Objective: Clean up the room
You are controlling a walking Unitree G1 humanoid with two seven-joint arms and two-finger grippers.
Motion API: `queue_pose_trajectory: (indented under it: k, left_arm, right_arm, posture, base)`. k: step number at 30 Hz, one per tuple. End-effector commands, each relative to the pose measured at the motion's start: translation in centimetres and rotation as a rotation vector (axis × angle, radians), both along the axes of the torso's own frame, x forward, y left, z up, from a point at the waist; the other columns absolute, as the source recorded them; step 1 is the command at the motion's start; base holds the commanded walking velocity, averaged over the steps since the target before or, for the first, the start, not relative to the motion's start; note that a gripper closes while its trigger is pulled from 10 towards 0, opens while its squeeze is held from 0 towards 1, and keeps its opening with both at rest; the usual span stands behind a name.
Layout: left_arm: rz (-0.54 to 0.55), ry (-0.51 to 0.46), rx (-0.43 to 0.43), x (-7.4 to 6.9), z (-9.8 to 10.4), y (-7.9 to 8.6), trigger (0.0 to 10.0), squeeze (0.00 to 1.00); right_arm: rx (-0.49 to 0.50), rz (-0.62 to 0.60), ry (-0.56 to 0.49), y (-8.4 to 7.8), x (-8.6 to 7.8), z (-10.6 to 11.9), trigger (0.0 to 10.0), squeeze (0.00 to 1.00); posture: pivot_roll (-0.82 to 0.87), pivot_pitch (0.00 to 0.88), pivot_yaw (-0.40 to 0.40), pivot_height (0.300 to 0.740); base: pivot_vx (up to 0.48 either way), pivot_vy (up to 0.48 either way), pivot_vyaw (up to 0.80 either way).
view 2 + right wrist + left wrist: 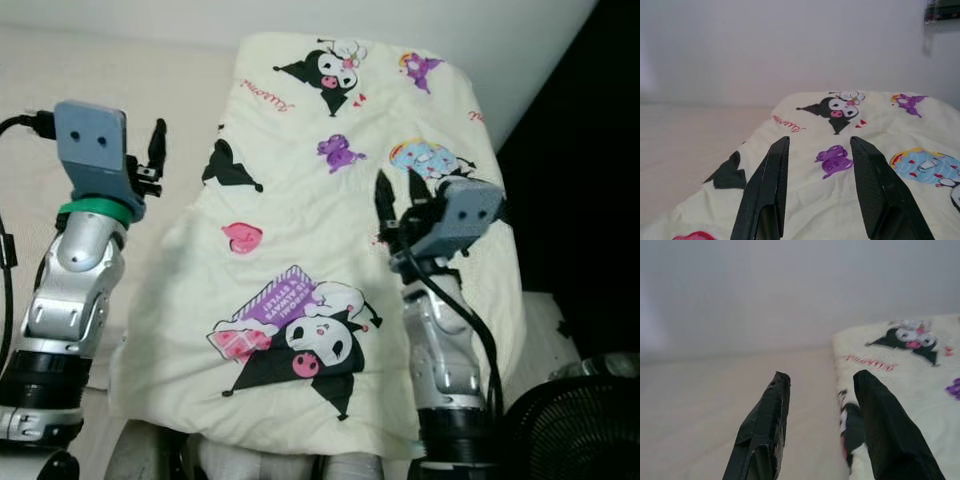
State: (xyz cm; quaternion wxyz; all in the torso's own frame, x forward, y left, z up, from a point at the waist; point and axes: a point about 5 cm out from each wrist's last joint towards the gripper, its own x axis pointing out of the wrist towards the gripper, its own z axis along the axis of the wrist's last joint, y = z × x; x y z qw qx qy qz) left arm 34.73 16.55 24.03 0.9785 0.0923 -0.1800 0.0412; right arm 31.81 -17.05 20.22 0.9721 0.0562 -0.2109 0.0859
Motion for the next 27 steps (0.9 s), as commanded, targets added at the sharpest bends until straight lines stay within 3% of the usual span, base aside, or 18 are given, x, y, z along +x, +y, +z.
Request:
queue_pose_trajectory:
  k: [1,4,9,17,23,25,27]
  left_arm:
    - [0.025,0.112,-0.079,0.1,-2.0,1.2,10.0,0.00]
    - [0.028,0.167,-0.130,-0.2,-3.1,1.8,10.0,0.00]
    - [0.016,0.180,-0.116,-1.0,-4.2,1.9,10.0,0.00]
    - [-0.177,0.134,-0.075,0.0,-2.6,-2.6,10.0,0.00]
    - [-0.219,0.123,-0.046,0.1,-2.2,-3.8,10.0,0.00]
    - [-0.271,0.134,-0.058,-0.1,-2.4,-5.3,10.0,0.00]
    - [-0.271,0.134,-0.058,-0.1,-2.4,-5.3,10.0,0.00]
  right_arm:
    - [-0.025,-0.025,0.039,-0.2,-0.3,-0.9,10.0,0.00]
    - [-0.048,-0.039,0.051,-0.3,-0.4,-1.5,10.0,0.00]
    - [-0.065,-0.118,0.056,-1.1,-0.4,-1.9,10.0,0.00]
    - [-0.034,-0.228,0.028,-2.8,-0.2,-1.0,10.0,0.00]
    - [-0.044,-0.242,0.024,-3.1,-0.1,-0.8,10.0,0.00]
    - [-0.044,-0.259,0.025,-3.5,-0.1,-0.8,10.0,0.00]
    - [-0.044,-0.259,0.025,-3.5,-0.1,-0.8,10.0,0.00]
  posture:
    - [-0.06,0.097,-0.048,0.585]
    - [-0.04,0.108,-0.060,0.590]
    - [-0.06,0.089,-0.045,0.609]
    - [-0.08,0.082,-0.007,0.644]
    - [-0.09,0.077,-0.010,0.653]
    - [-0.10,0.080,-0.020,0.663]
    - [-0.10,0.080,-0.020,0.663]
  base:
    - [0.000,0.000,0.00]
    - [0.000,0.000,0.00]
    - [0.000,0.000,0.00]
    - [0.000,0.000,0.00]
    - [0.000,0.000,0.00]
    - [0.000,0.000,0.00]
    - [0.000,0.000,0.00]
